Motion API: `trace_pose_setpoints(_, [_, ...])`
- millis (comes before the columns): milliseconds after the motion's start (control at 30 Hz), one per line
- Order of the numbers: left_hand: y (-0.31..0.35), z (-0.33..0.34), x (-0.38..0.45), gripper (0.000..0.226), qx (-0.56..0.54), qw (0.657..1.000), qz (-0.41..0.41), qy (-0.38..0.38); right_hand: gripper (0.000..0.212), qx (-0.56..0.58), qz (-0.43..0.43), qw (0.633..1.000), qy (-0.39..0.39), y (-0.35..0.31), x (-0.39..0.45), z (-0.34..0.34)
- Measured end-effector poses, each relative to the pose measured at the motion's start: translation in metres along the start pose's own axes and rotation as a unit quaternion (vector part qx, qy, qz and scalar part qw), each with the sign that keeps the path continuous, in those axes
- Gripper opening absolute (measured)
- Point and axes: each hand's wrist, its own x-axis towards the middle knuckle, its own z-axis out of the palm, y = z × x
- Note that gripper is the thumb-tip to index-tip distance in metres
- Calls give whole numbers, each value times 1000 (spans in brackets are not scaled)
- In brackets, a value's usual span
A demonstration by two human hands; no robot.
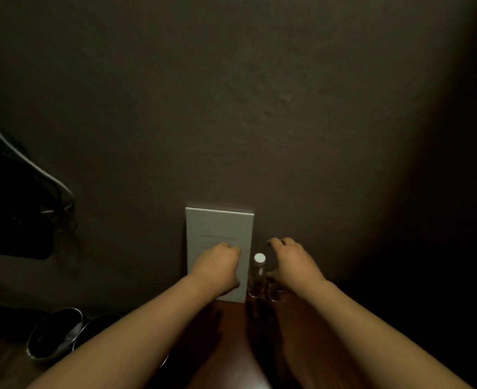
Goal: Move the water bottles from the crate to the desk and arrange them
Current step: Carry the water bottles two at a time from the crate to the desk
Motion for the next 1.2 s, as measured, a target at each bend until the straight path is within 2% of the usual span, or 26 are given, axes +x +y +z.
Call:
trace_pose_setpoints(100, [-25, -16, -40, 54, 10, 1000, -8, 8, 62, -8, -23, 999, -21, -38, -19, -3])
trace_pose_setpoints(267, [-78, -40, -116, 45, -17, 999, -45, -3, 73, -29, -55, 996, -71, -121, -45, 5])
trace_pose_setpoints(467, [-167, -55, -229, 53, -9, 992, -126, -4, 47, -73, -167, 976, -120, -253, -74, 26])
trace_pose_setpoints(567, [-216, -60, -296, 52, 8, 985, -175, 3, 54, -79, -216, 962, -144, -326, -94, 40])
trace_pose_setpoints(667, [-265, -68, -365, 50, 11, 975, -223, 13, 64, -77, -267, 948, -156, -400, -117, 56])
trace_pose_setpoints(833, [-343, -80, -470, 45, 4, 954, -298, 27, 66, -79, -350, 923, -136, -515, -153, 86])
trace_pose_setpoints(1200, [-462, -79, -650, 48, 9, 900, -434, 47, 44, -91, -487, 852, -169, -715, -207, 149])
